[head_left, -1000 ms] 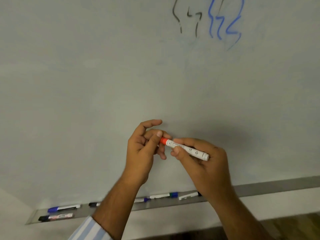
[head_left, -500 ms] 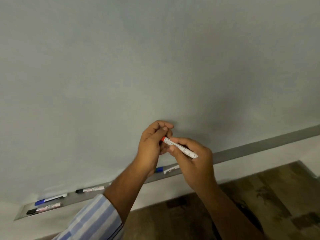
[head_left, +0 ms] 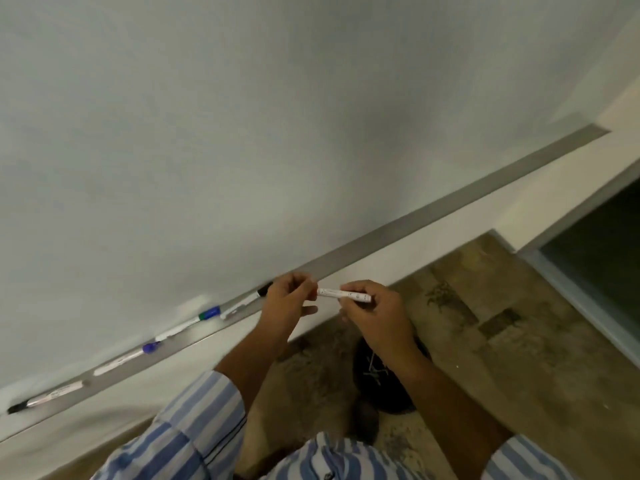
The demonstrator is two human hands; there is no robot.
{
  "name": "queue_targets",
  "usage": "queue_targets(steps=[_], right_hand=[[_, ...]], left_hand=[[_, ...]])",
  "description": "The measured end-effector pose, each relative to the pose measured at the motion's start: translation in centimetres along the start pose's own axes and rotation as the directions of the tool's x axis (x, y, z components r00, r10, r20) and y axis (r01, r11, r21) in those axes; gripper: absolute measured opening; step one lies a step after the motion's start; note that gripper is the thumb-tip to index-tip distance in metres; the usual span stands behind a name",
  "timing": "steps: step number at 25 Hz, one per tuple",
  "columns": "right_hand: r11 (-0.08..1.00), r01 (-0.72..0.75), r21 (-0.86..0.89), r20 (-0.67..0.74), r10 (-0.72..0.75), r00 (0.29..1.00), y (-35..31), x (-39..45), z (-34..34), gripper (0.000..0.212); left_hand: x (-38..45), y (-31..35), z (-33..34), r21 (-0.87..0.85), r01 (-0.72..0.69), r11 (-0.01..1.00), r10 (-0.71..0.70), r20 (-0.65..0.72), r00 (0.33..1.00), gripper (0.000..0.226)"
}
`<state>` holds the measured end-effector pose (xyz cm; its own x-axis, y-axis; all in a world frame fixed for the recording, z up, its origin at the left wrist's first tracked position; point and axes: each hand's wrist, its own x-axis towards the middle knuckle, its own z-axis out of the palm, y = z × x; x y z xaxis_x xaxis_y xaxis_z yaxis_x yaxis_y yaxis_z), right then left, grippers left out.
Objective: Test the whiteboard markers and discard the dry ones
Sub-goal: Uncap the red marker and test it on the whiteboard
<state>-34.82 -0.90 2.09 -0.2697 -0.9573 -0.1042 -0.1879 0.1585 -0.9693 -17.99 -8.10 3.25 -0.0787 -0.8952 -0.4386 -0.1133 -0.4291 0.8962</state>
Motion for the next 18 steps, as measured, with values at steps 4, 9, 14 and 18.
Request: queue_targets(steps=[4,9,14,18], right_hand=[[0.966,-0.252,-0.057,-0.054,0.249,0.967,8.5,-0.3,-4.8,0.01],[0.892,-0.442,-0.099,-0.113,0.431,0.895,16.4,-1.3,-8.5,0.006],[0.822,-0.525,-0.223,-0.145,0.504,0.851,21.2,-2.3,-11.3,0.011],[0.787,-0.521,-0.329,-0.144,0.504,0.852,22.6,-1.6,-12.1,0.005]], left_hand=[[0.5,-6.6,5.1,0.141,0.105,0.984,-0.107,0.008,0.994,0.008],[2.0,-11.9,9.6,0.293,0.191,0.937,-0.229,0.101,0.968,0.006],[3.6,-16.1,12.3,0.474,0.158,0.866,-0.28,0.198,0.939,0.011],[3.8,-17.8,12.7,0.547,0.136,0.826,-0.314,0.246,0.917,0.01]])
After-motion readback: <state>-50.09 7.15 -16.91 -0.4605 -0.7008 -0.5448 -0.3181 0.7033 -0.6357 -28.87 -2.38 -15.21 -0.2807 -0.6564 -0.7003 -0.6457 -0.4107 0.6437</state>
